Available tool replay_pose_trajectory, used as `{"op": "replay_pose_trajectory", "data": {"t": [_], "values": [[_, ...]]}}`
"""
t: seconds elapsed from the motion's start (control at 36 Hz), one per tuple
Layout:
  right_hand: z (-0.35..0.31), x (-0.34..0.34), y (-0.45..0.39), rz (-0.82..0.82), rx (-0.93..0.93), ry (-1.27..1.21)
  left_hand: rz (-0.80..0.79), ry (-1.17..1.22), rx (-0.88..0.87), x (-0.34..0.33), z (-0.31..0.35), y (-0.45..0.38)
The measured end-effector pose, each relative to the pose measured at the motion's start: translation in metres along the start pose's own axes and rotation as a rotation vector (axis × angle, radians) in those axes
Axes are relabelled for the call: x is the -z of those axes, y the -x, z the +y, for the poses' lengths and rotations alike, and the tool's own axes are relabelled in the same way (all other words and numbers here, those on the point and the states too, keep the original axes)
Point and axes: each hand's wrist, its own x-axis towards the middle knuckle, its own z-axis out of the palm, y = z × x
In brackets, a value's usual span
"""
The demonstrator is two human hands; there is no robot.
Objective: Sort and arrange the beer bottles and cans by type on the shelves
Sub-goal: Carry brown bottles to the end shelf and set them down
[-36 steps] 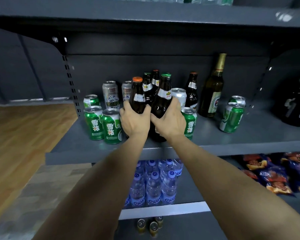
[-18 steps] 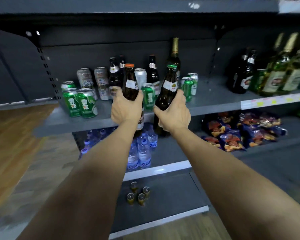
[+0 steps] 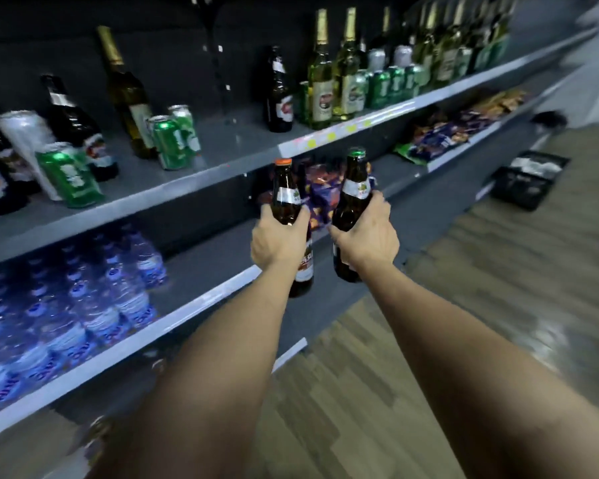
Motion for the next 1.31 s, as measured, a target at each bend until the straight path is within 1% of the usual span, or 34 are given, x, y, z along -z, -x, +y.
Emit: {"op": "replay_pose_trajectory", "data": {"t": [0.14,0.28,0.44,0.67,0.83,0.97,1.14,1.31], "values": [[0.066,0.037,-0.032,0.061,-0.126,0.087,-0.167,-0.005,-0.055,-0.079,0.037,0.018],[0.123,0.063,-0.08,0.124,-0.235,0.152,-0.279,0.03,-0.087,-0.158,0.067,0.018],[0.181,0.078,-0.152,0.173,-0.322,0.224,-0.378,0.014,-0.089,-0.255,0.104,-0.001],[0.244,0.105,-0.253,0.197,-0.45,0.209,-0.48,0.006,-0.147,-0.375,0.165,-0.027],[0.304,0.134,-0.323,0.215,-0.498,0.195,-0.561,-0.004,-0.166,-0.466,0.211,-0.024],[0.366,0.164,-0.38,0.216,-0.498,0.235,-0.583,-0.003,-0.182,-0.549,0.248,-0.011],[0.44,0.213,-0.456,0.162,-0.461,0.254,-0.551,0.017,-0.169,-0.646,0.308,0.007],[0.5,0.257,-0.535,0.124,-0.436,0.264,-0.53,0.037,-0.147,-0.731,0.369,0.016]]}}
